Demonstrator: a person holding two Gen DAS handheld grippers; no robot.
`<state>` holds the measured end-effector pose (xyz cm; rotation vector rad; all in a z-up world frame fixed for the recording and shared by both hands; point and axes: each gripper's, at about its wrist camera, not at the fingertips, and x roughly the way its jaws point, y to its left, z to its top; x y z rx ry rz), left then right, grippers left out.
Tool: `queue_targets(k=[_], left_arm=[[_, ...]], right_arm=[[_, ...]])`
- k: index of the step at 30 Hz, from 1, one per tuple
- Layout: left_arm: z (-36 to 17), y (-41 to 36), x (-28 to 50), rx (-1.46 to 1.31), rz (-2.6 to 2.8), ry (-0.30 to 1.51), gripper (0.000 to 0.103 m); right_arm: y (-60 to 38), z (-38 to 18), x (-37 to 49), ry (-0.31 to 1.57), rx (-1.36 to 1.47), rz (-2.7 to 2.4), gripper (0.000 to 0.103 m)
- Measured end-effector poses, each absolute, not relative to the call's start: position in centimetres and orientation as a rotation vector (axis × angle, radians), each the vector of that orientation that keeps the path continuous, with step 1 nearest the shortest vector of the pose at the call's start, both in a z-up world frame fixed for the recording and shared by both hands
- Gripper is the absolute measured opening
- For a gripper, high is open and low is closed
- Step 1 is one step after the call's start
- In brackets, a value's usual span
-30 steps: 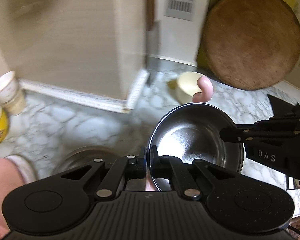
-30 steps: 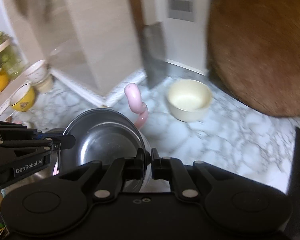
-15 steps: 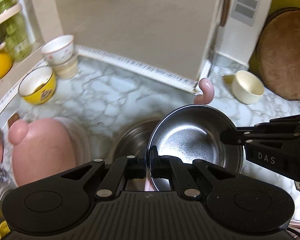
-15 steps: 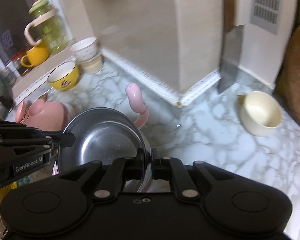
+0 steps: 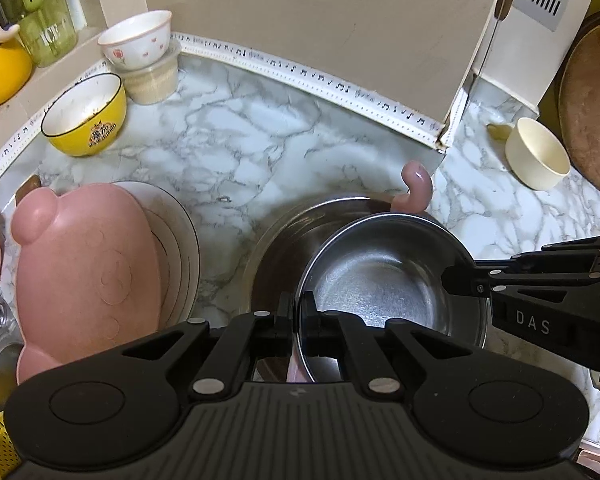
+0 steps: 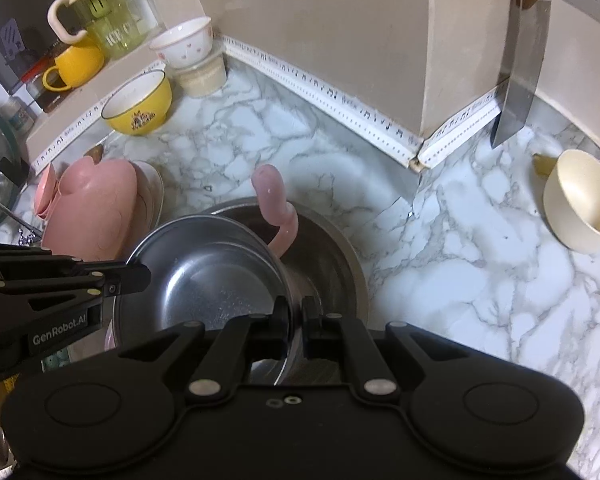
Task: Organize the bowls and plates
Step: 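Lift the small pot and lower it into the steel bowl, then open both grippers and lift them away from the small pot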
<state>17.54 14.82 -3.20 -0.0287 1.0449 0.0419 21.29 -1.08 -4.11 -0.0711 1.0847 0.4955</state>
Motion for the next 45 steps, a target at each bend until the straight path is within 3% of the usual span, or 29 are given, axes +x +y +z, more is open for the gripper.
queue_targets(k=[24, 28, 45], left_arm=[[-5.2, 15.6, 19.5, -0.040, 0.038, 1.084, 0.004], [-5.2, 15.6, 19.4, -0.043, 0.033, 1.079, 0.004], [-2.2, 15.2, 17.4, -0.034, 0.027, 0.968, 0.008]], right_arm=[[-0.5, -6.1, 23.1, 1.129, -0.077, 0.501, 0.009], [-0.4, -5.8, 22.9, 1.118, -0.079, 0.511, 0.018], [-0.9, -2.7, 20.3, 0.993, -0.095, 0.535, 0.036]])
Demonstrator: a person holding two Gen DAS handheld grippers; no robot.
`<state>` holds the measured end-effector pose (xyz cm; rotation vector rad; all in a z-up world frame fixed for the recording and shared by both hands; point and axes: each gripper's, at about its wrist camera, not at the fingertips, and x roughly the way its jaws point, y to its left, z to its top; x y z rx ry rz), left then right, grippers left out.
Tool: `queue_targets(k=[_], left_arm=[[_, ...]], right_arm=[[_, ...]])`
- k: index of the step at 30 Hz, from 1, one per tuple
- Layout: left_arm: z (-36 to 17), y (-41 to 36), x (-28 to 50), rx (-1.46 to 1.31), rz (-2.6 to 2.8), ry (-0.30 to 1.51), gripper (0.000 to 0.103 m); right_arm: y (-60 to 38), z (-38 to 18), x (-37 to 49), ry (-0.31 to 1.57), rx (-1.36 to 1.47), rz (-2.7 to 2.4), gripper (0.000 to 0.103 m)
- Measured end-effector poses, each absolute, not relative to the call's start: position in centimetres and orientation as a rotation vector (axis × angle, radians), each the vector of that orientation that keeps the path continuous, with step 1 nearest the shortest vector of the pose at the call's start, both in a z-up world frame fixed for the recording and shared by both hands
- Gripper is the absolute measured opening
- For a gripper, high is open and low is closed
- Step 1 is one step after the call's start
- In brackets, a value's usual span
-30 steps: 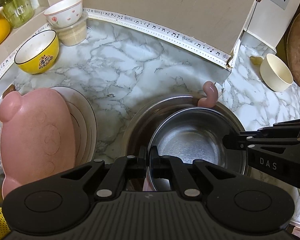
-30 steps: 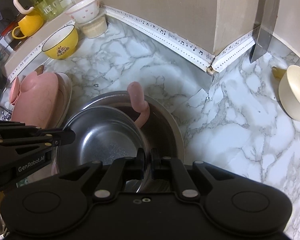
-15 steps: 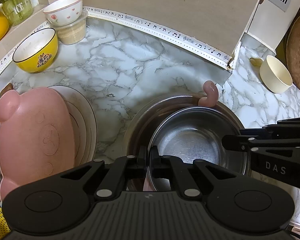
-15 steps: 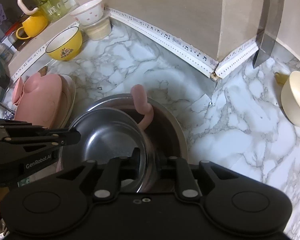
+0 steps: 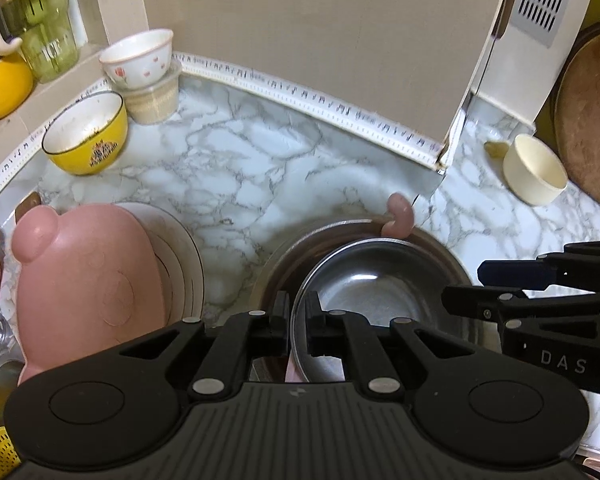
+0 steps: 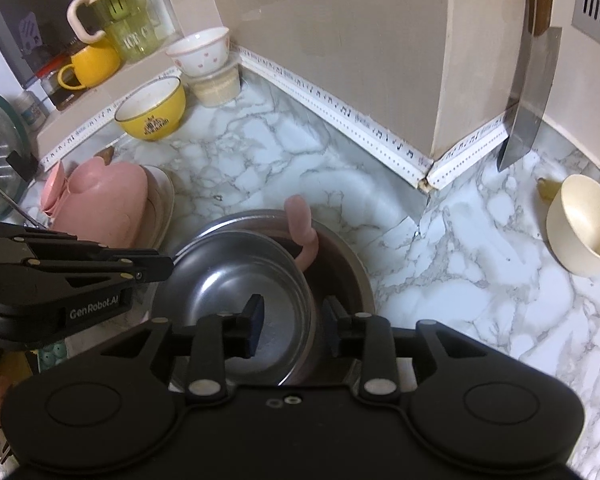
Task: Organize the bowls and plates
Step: 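Open both grippers and lift them away from the small pot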
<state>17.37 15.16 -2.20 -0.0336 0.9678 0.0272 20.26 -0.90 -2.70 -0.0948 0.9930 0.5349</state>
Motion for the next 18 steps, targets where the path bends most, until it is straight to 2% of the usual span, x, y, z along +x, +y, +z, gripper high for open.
queue_targets(k=[6, 8, 10, 12, 13, 18], left_arm=[[-0.4, 14.5, 16.4, -0.032, 0.002, 0.911, 0.013], [0.2, 14.2, 16.1, -0.029, -0.010, 0.891, 0.025], [0.8, 13.8, 15.9, -0.028, -0.017, 0.863, 0.046], [1.4, 13.3, 15.6, -0.030, -0.027, 0.833, 0.055], [1.7, 12.9, 15.5, -0.027, -0.034, 0.823, 0.055], [2.8, 11.2, 15.5, -0.010, -0.067, 0.792, 0.055]], right_arm=[[-1.8, -1.3, 19.2, 0.946, -0.080, 0.546, 0.045], [-2.2, -0.8, 18.8, 0.929, -0.078, 0.551, 0.048], [-2.5, -0.4, 18.5, 0.915, -0.076, 0.557, 0.050], [-2.9, 0.1, 18.1, 0.897, -0.072, 0.555, 0.055], [-3.2, 0.5, 18.0, 0.887, -0.067, 0.555, 0.059], [-4.8, 2.0, 17.3, 0.842, -0.056, 0.552, 0.067]])
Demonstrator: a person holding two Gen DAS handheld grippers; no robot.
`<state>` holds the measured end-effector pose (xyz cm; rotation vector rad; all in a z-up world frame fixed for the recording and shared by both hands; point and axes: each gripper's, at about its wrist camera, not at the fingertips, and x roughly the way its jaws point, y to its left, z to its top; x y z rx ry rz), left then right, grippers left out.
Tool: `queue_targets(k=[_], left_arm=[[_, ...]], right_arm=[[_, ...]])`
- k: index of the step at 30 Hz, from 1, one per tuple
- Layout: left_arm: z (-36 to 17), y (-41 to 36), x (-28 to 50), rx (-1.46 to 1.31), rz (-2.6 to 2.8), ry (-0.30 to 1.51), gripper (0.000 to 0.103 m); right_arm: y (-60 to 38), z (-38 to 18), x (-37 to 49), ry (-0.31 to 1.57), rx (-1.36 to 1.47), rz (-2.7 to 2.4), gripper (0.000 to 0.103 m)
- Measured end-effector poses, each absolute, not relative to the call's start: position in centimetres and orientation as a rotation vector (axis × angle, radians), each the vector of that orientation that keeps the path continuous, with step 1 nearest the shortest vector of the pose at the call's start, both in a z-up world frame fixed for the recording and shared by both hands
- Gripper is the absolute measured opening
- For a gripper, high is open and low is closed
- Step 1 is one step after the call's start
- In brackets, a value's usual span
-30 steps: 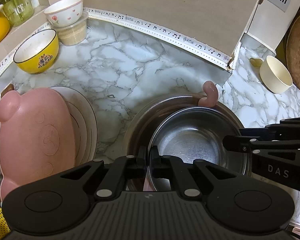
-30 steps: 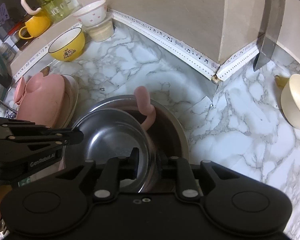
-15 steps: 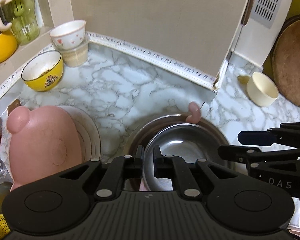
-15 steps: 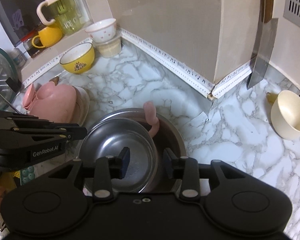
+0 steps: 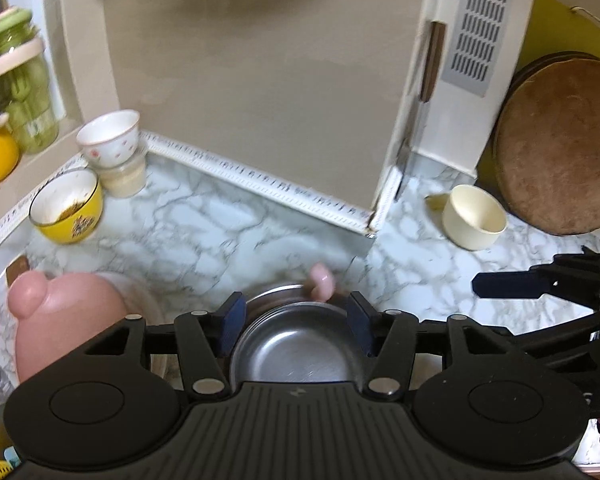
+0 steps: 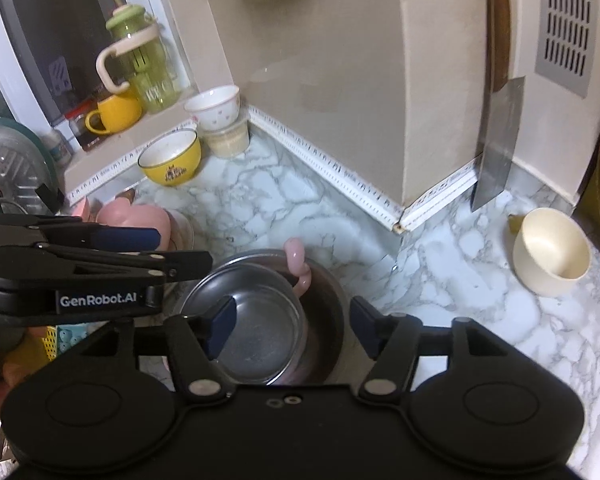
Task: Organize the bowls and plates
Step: 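Open both grippers and lift them away from the small pot, then move both grippers to the rim of the cream bowl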
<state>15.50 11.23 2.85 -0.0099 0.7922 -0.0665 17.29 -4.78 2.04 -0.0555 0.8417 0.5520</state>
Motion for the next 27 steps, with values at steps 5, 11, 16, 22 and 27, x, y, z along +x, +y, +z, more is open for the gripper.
queue_targets(k=[5, 11, 16, 22, 27], left_arm=[[3.7, 9.2, 16.0, 0.004, -0.108, 0.767, 0.058], [4.4, 5.8, 16.8, 0.039, -0.153, 0.730, 0.067], [4.5, 2.6, 17.8, 0.067, -0.185, 0.718, 0.073], [4.3, -1.7, 19.7, 0.094, -0.214, 0.709, 0.076], [3.4, -5.2, 21.8, 0.112, -0.223, 0.723, 0.076]], right_arm=[[-7.2, 3.5, 16.9, 0.787, -0.048, 0.530, 0.084], [-10.6, 4.3, 17.0, 0.743, -0.028, 0.472, 0.093], [-14.0, 4.4, 17.3, 0.715, -0.015, 0.410, 0.100], [-18.6, 4.1, 18.2, 0.702, 0.013, 0.315, 0.103], [-22.7, 3.2, 19.9, 0.692, 0.050, 0.219, 0.103]])
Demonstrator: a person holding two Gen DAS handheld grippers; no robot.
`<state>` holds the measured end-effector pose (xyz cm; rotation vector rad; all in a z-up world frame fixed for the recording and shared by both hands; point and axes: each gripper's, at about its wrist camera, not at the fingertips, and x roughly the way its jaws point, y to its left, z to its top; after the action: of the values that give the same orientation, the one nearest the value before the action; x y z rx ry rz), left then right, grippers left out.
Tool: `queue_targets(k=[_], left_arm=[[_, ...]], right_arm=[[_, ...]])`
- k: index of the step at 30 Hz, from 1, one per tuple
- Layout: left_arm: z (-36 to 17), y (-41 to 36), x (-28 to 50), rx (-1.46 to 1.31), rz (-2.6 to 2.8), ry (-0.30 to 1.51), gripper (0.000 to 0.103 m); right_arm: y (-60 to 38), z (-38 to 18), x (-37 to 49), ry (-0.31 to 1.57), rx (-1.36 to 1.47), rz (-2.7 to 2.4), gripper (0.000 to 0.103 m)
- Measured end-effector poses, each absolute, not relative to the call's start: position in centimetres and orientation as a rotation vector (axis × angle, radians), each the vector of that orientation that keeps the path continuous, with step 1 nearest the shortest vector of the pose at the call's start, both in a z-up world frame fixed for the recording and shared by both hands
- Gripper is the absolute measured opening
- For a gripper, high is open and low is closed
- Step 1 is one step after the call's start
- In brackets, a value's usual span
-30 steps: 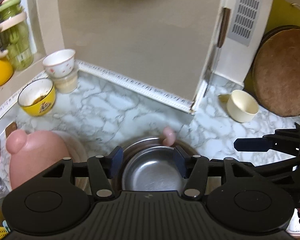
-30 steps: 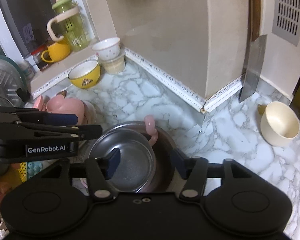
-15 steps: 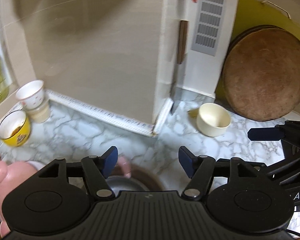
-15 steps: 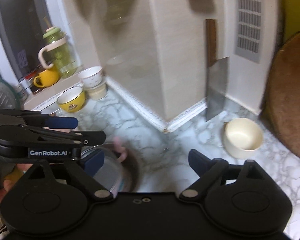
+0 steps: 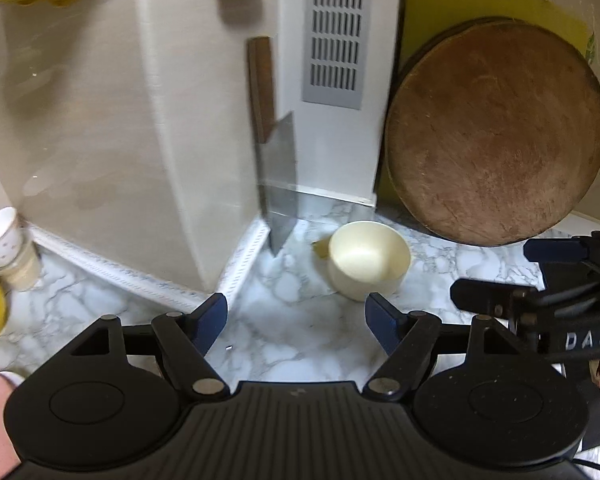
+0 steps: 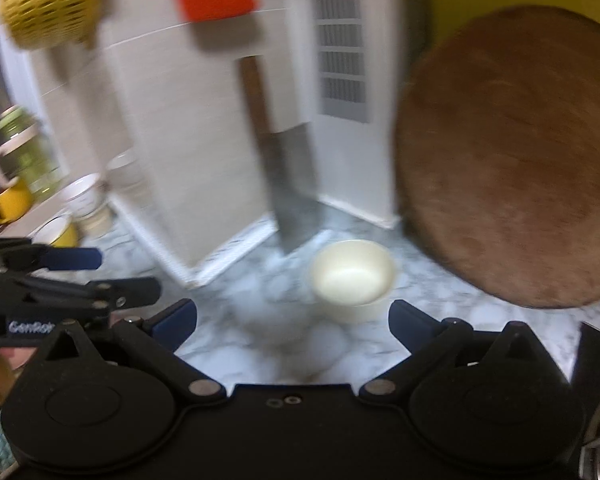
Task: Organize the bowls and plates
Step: 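Move both grippers to the rim of the cream bowl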
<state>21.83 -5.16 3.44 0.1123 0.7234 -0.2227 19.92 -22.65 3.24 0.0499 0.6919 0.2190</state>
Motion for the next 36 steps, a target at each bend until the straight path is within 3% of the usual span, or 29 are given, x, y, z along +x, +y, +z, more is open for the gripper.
queue_targets(k=[21, 36], left_arm=[[-3.9, -12.6, 33.4, 0.075, -0.093, 0.841, 0.076], [-9.4, -13.0, 39.0, 0.052, -0.021, 0.939, 0.076]], right_arm=[[-30.8, -3.0, 30.5, 0.770, 0.160, 0.037, 0.102], [-29.5, -8.0, 36.3, 0.895, 0.194, 0.003, 0.085]])
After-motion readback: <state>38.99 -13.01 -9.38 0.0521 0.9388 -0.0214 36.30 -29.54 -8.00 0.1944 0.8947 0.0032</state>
